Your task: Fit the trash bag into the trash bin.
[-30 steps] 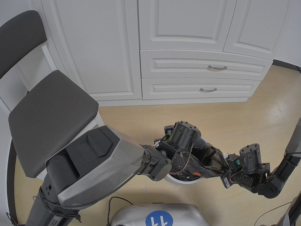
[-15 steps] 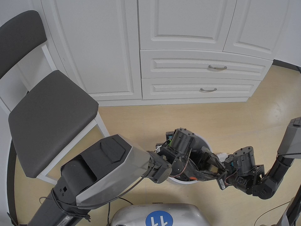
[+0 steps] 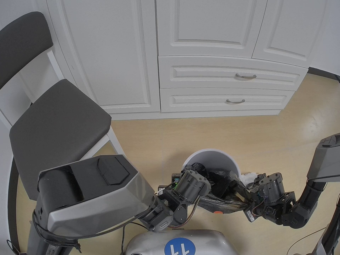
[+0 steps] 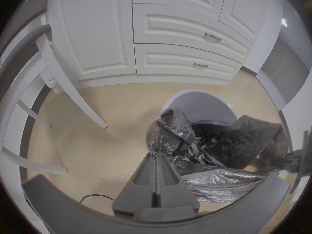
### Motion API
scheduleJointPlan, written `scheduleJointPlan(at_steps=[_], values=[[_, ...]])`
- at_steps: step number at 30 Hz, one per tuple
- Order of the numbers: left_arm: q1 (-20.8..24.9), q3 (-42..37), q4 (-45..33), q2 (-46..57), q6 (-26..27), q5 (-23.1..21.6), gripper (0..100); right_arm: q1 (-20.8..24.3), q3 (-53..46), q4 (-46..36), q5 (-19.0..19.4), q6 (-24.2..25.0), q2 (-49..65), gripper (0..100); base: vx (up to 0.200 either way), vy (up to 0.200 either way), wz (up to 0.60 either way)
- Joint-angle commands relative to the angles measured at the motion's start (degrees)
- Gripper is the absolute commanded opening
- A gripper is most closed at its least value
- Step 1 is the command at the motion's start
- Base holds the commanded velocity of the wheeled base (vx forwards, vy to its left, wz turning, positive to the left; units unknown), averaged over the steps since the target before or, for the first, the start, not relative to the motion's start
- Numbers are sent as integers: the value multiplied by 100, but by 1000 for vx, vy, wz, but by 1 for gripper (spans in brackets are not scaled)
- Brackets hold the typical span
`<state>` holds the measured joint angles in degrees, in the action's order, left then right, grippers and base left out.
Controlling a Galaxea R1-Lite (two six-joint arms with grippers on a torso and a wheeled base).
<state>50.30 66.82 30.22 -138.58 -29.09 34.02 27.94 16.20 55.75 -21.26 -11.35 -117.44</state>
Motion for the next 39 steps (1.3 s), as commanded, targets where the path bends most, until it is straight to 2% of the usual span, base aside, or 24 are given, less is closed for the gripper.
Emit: scheduleJointPlan(at_steps=[1,12,14,15,19,24,26,30,34,35,36,37,38,39], values=[[217,-740,546,420,-18,8,0,62,-205,-20,-10,-69,-297,0,0,0,0],[261,-635,599,7,-27,-10,0,98,-82,191,-18,-122,-947,0,0,0,0],[235,-635,608,-37,-71,-10,0,98,-231,428,-27,-227,-991,0,0,0,0],[235,-635,608,-37,-88,-10,0,98,-240,446,-27,-236,-973,100,0,0,0],[226,-670,608,86,-194,-1,0,98,-451,595,-27,-298,-384,100,0,0,0],[217,-846,608,306,-159,-19,0,-8,-891,569,96,-904,1048,100,0,0,0],[217,-855,608,332,-150,-19,0,-34,-917,569,131,-983,1259,100,0,0,0],[217,-855,608,376,-115,-19,0,-43,-592,542,570,-1194,1725,100,0,0,0],[244,-863,608,393,-115,-19,0,-184,-249,542,834,-2284,1655,100,0,0,0],[252,-907,608,393,-115,-10,0,-447,-179,569,1010,-3172,1628,100,0,0,0],[252,-907,608,393,-115,-10,0,-447,-179,569,1010,-3172,1628,100,0,0,0],[252,-925,608,393,-115,-10,0,-632,-117,586,1247,-3857,1611,100,0,0,0],[261,-934,608,393,-115,-10,0,-817,6,586,1748,-4587,1567,100,0,0,0],[261,-934,608,393,-115,-19,0,-817,85,569,2012,-4736,1496,100,0,0,0]])
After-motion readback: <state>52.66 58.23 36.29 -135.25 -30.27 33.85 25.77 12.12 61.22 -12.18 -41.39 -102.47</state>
